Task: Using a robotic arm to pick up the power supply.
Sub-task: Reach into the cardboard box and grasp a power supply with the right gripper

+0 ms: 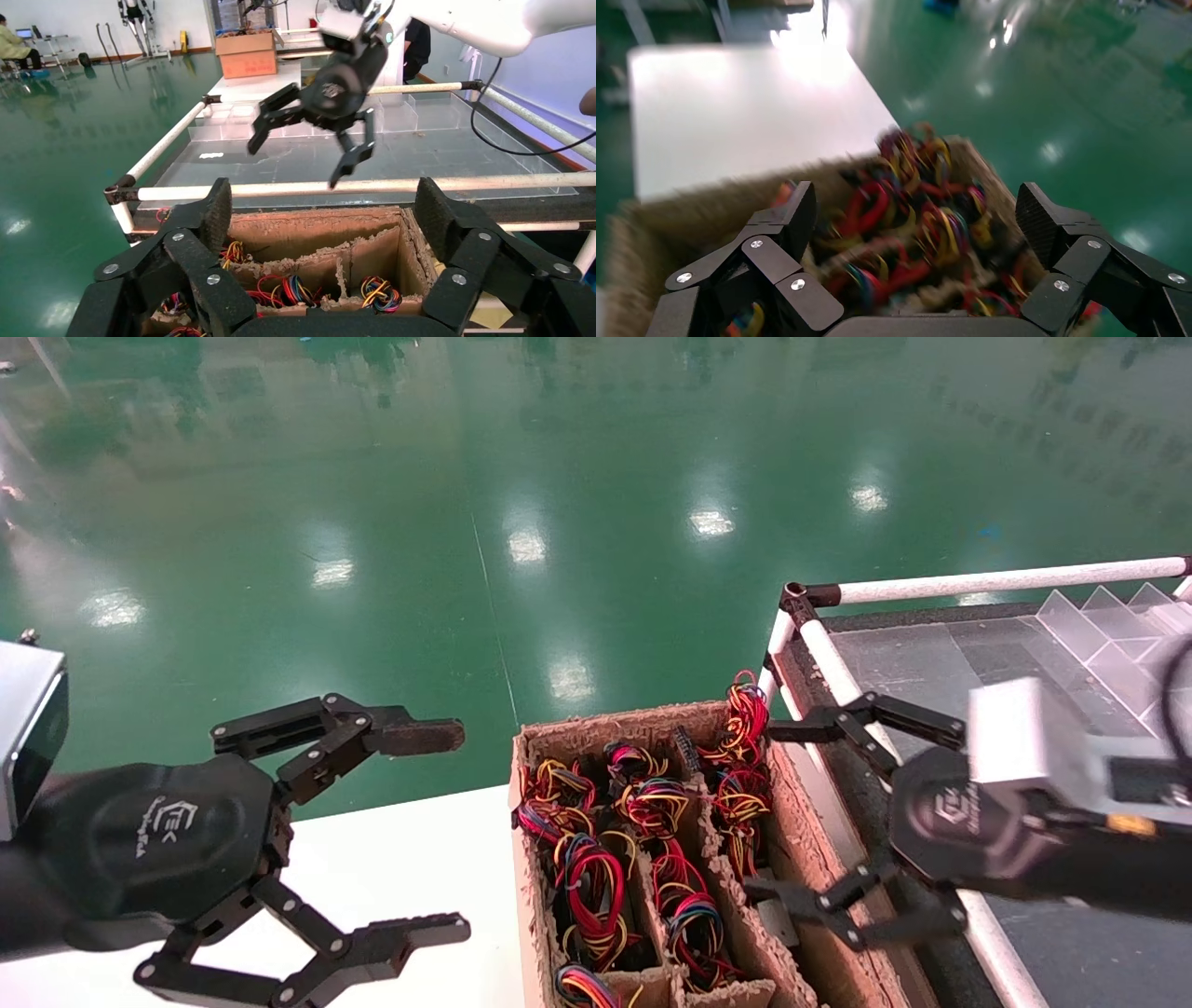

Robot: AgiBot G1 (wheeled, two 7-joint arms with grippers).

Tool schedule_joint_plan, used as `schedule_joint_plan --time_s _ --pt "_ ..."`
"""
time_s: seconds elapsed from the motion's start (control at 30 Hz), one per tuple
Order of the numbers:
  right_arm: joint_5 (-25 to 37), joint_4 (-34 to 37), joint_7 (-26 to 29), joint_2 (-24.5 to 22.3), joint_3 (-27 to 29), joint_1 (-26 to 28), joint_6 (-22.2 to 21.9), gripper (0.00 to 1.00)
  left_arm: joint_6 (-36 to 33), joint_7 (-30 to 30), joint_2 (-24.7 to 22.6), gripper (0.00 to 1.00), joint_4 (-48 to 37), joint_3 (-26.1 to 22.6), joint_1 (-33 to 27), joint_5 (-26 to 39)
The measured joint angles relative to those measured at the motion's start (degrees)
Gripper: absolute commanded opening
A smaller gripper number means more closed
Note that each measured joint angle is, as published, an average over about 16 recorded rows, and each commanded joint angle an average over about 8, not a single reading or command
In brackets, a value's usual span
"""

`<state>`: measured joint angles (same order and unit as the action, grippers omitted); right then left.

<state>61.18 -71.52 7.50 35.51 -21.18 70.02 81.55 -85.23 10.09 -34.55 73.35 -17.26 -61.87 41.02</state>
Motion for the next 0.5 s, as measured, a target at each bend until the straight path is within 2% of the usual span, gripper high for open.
schedule_joint_plan --time_s 0.27,0.5 --pt "13.9 3.0 -3.2 4.1 -5.3 8.6 -0.3 1.0 0.0 0.0 0.0 1.0 0.0 0.0 0.0 0.0" --pt "23.8 7.5 -8.7 9.0 -9.8 14.4 0.2 1.0 0.0 0.0 0.0 1.0 0.0 0.0 0.0 0.0"
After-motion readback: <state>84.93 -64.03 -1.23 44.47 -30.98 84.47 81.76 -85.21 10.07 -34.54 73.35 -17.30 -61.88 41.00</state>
